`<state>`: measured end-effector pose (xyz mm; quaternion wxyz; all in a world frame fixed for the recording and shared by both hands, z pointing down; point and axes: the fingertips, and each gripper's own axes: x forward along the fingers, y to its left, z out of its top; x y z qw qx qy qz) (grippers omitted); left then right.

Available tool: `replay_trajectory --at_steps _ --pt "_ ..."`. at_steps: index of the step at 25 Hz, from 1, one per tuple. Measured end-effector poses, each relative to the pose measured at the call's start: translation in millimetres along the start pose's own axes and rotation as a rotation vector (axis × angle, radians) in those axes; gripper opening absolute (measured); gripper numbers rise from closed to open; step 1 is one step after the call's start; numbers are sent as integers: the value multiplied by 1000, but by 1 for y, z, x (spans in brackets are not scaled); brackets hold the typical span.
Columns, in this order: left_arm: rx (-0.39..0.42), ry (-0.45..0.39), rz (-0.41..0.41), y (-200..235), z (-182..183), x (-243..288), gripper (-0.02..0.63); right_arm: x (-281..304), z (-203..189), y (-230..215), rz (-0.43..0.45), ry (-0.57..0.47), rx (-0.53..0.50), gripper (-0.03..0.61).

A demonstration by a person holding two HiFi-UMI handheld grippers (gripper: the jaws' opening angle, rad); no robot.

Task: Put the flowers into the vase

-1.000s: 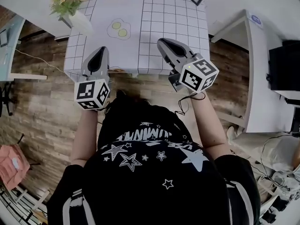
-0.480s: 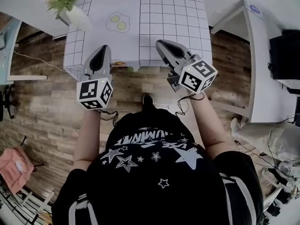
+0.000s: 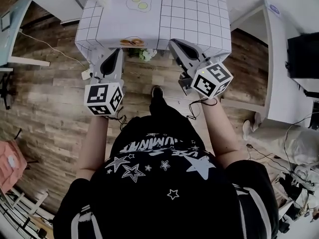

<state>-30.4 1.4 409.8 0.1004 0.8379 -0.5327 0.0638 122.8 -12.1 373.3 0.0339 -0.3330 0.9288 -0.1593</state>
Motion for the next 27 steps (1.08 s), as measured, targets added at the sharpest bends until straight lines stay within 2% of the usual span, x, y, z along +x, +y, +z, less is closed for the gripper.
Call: replay_trajectory --at_steps 12,21,27 --pt "-30 -43 30 -20 -12 -110 8 -42 -25 95 15 50 -73 11" --pt "-18 -38 25 -32 -27 -157 8 -68 -45 134 -11 73 -84 11" --pt "-17 -50 27 -23 -23 -174 8 -65 -41 157 -10 60 -100 11"
